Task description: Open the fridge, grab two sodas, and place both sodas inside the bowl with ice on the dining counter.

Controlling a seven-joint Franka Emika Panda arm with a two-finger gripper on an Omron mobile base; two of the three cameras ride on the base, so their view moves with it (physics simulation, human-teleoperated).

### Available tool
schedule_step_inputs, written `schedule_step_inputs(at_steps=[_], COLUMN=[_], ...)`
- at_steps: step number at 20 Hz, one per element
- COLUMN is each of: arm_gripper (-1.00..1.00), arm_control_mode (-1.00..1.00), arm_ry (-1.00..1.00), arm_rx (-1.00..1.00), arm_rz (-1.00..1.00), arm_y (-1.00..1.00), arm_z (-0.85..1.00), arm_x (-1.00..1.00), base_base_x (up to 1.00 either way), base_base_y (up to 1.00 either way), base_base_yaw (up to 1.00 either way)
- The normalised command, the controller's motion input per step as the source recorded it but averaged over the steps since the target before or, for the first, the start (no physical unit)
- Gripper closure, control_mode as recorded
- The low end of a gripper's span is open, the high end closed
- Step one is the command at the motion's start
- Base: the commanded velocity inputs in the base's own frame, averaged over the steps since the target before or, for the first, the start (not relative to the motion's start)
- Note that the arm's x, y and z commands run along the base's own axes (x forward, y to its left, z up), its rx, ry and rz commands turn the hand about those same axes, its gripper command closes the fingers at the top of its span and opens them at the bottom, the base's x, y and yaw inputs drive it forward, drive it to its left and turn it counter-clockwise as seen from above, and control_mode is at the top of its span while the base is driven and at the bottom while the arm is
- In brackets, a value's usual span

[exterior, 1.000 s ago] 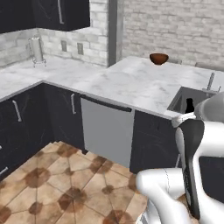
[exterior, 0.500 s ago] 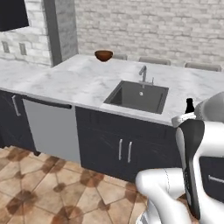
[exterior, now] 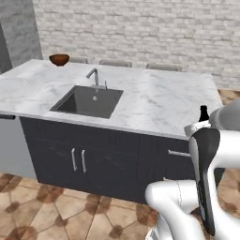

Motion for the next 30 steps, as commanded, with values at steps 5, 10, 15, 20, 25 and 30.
schedule_step_inputs(at_steps=[5, 10, 15, 20, 25, 30], arm_gripper=[1.0, 1.0, 1.0, 1.0, 1.0, 1.0], arm_control_mode=[1.0, 1.0, 1.0, 1.0, 1.0, 1.0], arm_ry=[0.0, 0.0, 0.0, 0.0, 0.0, 0.0], arm_rx=[0.0, 0.0, 0.0, 0.0, 0.0, 0.0], arm_rz=[0.0, 0.0, 0.0, 0.0, 0.0, 0.0], arm_y=[0.0, 0.0, 0.0, 0.0, 0.0, 0.0], arm_z=[0.0, 0.0, 0.0, 0.0, 0.0, 0.0], arm_x=[0.0, 0.0, 0.0, 0.0, 0.0, 0.0], base_base_x=[0.34, 0.6, 0.47, 0.01, 0.16, 0.68], base_base_y=[-1.0, -1.0, -1.0, -1.0, -1.0, -1.0], base_base_yaw=[-0.14, -0.06, -0.05, -0.04, -0.03, 0.0])
